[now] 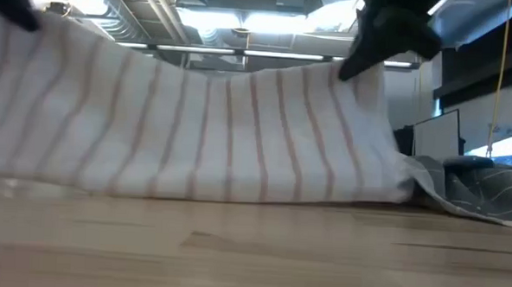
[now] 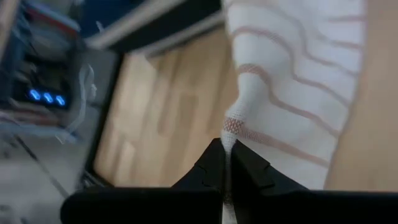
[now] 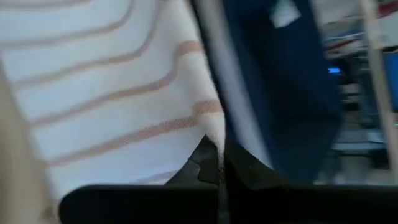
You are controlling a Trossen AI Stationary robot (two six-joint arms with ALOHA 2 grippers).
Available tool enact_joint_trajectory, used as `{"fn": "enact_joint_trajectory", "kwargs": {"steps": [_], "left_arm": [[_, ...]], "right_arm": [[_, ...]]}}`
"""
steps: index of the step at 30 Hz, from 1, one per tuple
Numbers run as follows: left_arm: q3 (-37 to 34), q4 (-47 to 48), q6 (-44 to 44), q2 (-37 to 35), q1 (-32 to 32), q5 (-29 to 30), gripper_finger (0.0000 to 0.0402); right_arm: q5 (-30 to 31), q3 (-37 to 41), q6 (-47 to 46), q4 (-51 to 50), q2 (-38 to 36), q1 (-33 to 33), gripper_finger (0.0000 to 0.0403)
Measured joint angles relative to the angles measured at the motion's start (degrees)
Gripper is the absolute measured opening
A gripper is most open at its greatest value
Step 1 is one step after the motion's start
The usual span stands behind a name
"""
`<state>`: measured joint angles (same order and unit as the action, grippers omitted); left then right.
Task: Fold towel
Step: Fold the white towel
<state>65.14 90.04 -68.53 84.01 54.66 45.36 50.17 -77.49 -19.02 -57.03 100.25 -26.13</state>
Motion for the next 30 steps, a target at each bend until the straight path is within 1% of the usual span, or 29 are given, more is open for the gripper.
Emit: {"fn": "enact_joint_trajectory", "kwargs": {"steps": [2,3,7,10,12,14,18,21,25,30], "left_arm": [[0.0,0.0,1.2,0.0,0.0,2.6,0.0001],[0.0,-0.1,1.5,0.3,0.4,2.9,0.0001],[-0.1,-1.9,1.7,3.7,5.0,2.8,0.0001],[-1.6,-5.2,1.1,7.8,8.5,1.7,0.0001],[-2.8,-10.0,1.3,10.7,10.0,-1.5,0.0001],[-3.1,-15.1,2.5,13.7,11.2,-6.0,0.0001],[-3.2,-23.2,2.9,17.0,13.3,-13.5,0.0002],[-3.1,-27.6,1.9,17.2,14.3,-16.2,0.0006],[-3.1,-31.7,1.8,17.1,14.7,-18.9,0.0004],[-3.1,-37.5,3.1,17.1,14.5,-22.7,0.0004]], "right_arm": [[2.1,0.0,0.0,-0.2,0.0,-1.0,0.0001],[2.7,0.0,-0.2,-0.1,0.0,-2.1,0.0001],[4.6,0.4,-1.4,2.6,1.4,-9.4,0.0001],[3.7,3.7,-2.0,7.6,3.0,-13.9,0.0001],[1.1,6.6,-2.1,13.2,4.4,-16.1,0.0002],[-1.1,8.8,-2.2,18.8,6.1,-18.0,0.0002],[-2.6,9.2,-3.8,24.3,7.9,-21.2,0.0002],[-5.6,9.2,-6.5,26.2,8.1,-22.5,0.0005],[-11.6,9.2,-9.7,28.7,8.1,-23.0,0.0007],[-21.8,9.1,-12.4,30.7,8.1,-22.9,0.0008]]}}
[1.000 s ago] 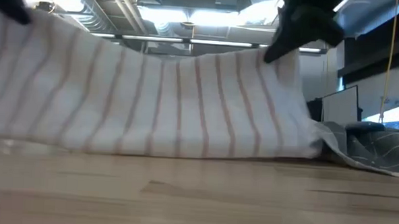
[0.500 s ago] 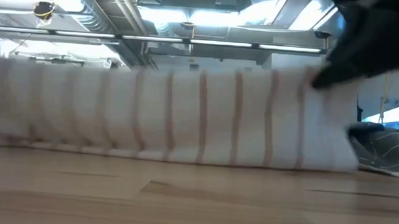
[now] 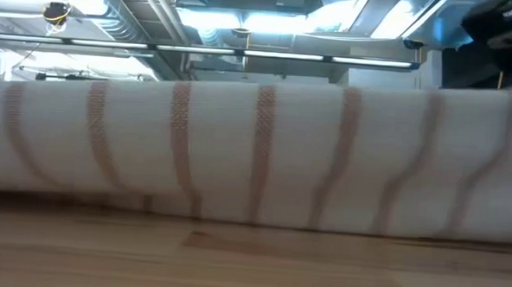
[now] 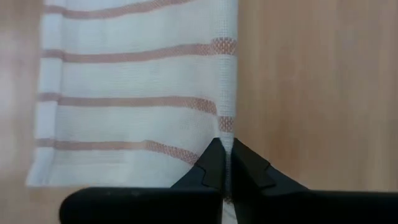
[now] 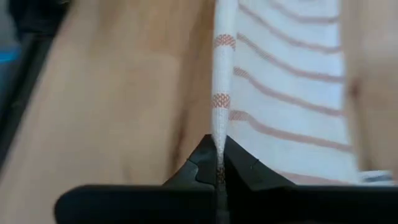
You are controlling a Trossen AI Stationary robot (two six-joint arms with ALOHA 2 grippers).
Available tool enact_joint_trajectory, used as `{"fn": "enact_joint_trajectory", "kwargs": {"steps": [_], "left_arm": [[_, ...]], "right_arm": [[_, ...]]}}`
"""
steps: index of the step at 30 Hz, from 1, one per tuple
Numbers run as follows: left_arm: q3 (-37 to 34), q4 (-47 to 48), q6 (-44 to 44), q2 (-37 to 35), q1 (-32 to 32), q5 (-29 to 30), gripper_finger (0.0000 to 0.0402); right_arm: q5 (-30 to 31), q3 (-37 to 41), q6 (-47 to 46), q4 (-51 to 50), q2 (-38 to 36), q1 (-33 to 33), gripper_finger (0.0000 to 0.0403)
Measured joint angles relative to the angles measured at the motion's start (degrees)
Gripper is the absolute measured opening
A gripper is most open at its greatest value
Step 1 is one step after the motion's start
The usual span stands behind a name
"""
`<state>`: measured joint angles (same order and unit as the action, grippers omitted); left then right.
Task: Fold towel
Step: Fold the white towel
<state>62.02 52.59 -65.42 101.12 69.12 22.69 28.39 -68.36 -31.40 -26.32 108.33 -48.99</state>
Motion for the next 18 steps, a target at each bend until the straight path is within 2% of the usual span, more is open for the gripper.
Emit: {"fn": "enact_joint_trajectory", "kwargs": {"steps": [4,9,12,14,18], "left_arm": [[0.0,-1.6,0.9,0.0,0.0,-1.1,0.0013],[0.0,-1.4,1.0,0.0,-0.9,-5.4,0.0047],[0.0,-1.1,1.2,0.0,-2.0,-11.2,0.0084],[0.0,-1.2,2.4,-0.6,-2.8,-17.4,0.0111],[0.8,-0.8,0.9,-2.5,-5.0,-27.4,0.0150]], "right_arm": [[-6.1,0.0,-1.0,0.3,0.0,0.7,0.0009],[-8.1,0.0,-3.8,-1.0,0.0,1.4,0.0028],[-11.3,0.1,-5.3,-1.2,0.0,1.8,0.0065],[-12.8,0.0,-7.4,-1.1,-0.1,1.9,0.0094],[-22.5,-3.0,-8.1,-5.0,-0.3,3.2,0.0145]]}}
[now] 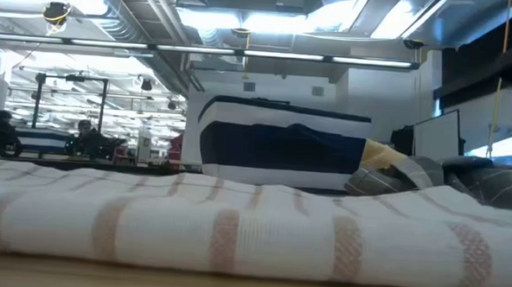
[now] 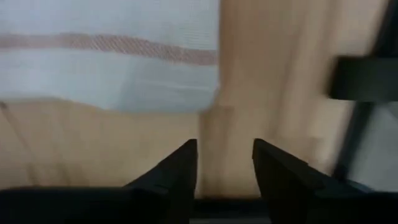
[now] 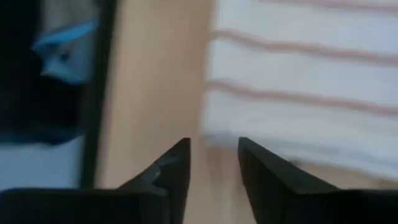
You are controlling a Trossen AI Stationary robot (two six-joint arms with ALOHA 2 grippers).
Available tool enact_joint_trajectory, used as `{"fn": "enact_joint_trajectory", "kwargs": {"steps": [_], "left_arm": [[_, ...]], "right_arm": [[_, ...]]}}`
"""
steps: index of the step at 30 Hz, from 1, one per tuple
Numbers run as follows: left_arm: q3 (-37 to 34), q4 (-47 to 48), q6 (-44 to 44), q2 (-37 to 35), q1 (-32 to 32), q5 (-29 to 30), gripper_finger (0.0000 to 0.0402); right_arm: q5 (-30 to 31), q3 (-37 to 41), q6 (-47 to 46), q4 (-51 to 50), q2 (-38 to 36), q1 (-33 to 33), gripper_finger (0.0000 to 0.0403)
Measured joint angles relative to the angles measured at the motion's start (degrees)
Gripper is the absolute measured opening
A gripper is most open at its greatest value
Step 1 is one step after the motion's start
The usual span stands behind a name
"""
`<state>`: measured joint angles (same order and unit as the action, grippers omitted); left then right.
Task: Fold towel
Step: Fold the white towel
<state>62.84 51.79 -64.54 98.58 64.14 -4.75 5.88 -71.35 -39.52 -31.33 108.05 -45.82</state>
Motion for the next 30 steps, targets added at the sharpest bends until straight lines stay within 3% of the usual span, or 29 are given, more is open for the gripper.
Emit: {"fn": "enact_joint_trajectory", "kwargs": {"steps": [3,5,7,10,12,15,18,22,30], "left_arm": [[1.7,-0.3,-2.0,-2.8,-0.9,0.2,0.0162],[2.3,-0.1,-2.1,-5.1,-1.1,5.1,0.0163],[2.4,0.3,-2.1,-7.5,-1.0,15.9,0.0160],[0.7,-0.3,-1.6,-9.3,-0.5,34.9,0.0152],[-1.6,-0.5,-2.8,-9.0,-0.6,40.5,0.0147],[-6.7,-3.8,-6.5,-8.2,-1.1,39.6,0.0141],[-12.4,-10.2,-8.1,-7.2,-0.9,31.9,0.0137],[-16.9,-12.4,-11.5,-6.9,-0.7,22.1,0.0132],[-18.3,-12.5,-13.7,-8.4,-0.3,18.8,0.0131]], "right_arm": [[-4.6,-3.3,-0.5,-5.0,-0.1,1.3,0.0168],[-3.9,-4.9,-0.8,-6.9,-0.2,2.6,0.0176],[-0.5,-5.9,0.8,-6.6,-0.2,3.5,0.0178],[10.4,-4.9,5.0,-2.3,-0.2,4.0,0.0174],[17.7,-2.1,6.7,3.2,-0.2,4.0,0.0171],[21.1,2.9,6.5,11.1,-0.2,4.6,0.0167],[17.6,7.8,4.9,14.8,-0.2,4.7,0.0166],[11.2,10.5,2.1,12.5,-0.2,4.6,0.0166],[9.0,10.2,2.5,8.1,-0.6,5.2,0.0166]]}}
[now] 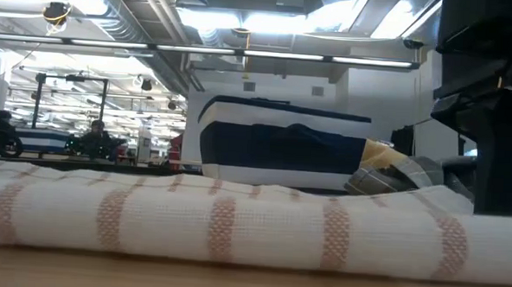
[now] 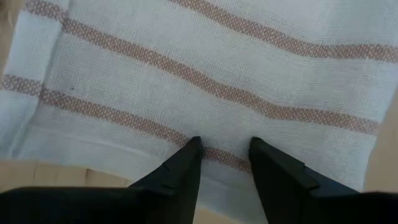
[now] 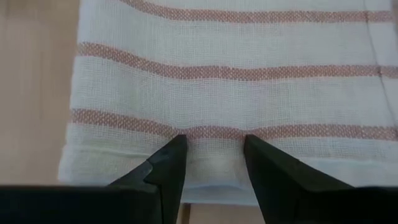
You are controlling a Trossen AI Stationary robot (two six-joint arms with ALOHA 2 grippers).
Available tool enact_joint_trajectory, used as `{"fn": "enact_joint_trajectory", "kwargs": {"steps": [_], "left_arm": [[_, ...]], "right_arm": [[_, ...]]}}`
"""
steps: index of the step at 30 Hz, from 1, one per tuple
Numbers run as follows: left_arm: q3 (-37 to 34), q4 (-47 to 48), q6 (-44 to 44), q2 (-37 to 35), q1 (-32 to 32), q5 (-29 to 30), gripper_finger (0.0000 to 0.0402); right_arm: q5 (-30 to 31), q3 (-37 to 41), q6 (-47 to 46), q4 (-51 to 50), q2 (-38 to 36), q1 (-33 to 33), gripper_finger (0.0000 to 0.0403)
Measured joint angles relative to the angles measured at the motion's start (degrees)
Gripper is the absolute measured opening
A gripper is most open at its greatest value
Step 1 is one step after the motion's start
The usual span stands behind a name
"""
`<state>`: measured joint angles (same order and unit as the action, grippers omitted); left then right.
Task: Fold towel
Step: Fold the white towel
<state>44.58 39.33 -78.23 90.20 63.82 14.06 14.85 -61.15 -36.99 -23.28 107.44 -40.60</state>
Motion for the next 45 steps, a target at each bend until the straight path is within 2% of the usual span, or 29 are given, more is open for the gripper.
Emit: {"fn": "enact_joint_trajectory", "kwargs": {"steps": [2,4,9,13,15,18,22,25,30,38,45], "left_arm": [[1.0,1.4,0.5,-1.2,-0.8,-1.3,0.0131],[2.6,1.4,1.2,-3.4,-1.3,0.8,0.0131],[6.0,0.4,5.2,-8.4,-3.6,14.0,0.0131],[6.8,-2.3,12.2,-9.6,-6.7,24.7,0.0131],[6.4,-5.4,18.4,-9.1,-10.1,26.6,0.0131],[5.9,-13.3,28.0,-7.4,-15.9,26.0,0.0131],[5.7,-27.2,42.4,-3.6,-22.6,18.7,0.0131],[5.7,-34.4,49.9,0.3,-25.7,13.9,0.0131],[5.7,-37.9,55.0,5.7,-27.3,10.6,0.0131],[5.7,-38.5,57.7,11.0,-27.5,10.1,0.0131],[5.8,-39.6,58.0,14.8,-27.7,9.0,0.0131]], "right_arm": [[-0.7,-0.8,0.3,-1.3,-0.5,0.3,0.0166],[-0.9,-2.0,0.7,-3.0,-1.8,0.3,0.0166],[0.0,-6.2,-2.0,-7.8,-7.5,-0.1,0.0166],[1.5,-7.0,-11.2,-9.4,-12.1,-2.2,0.0166],[1.6,-7.1,-18.5,-9.5,-13.1,-3.7,0.0166],[1.3,-7.0,-27.8,-12.5,-13.1,-5.4,0.0169],[1.2,-5.9,-38.4,-16.0,-13.1,-6.6,0.0199],[2.8,-3.3,-43.7,-15.3,-13.1,-6.7,0.0230],[4.4,4.0,-50.8,-5.9,-13.1,-6.4,0.0262],[8.1,17.2,-63.9,16.2,-12.2,-5.7,0.0266],[9.4,18.7,-66.7,20.6,-8.7,-4.2,0.0266]]}}
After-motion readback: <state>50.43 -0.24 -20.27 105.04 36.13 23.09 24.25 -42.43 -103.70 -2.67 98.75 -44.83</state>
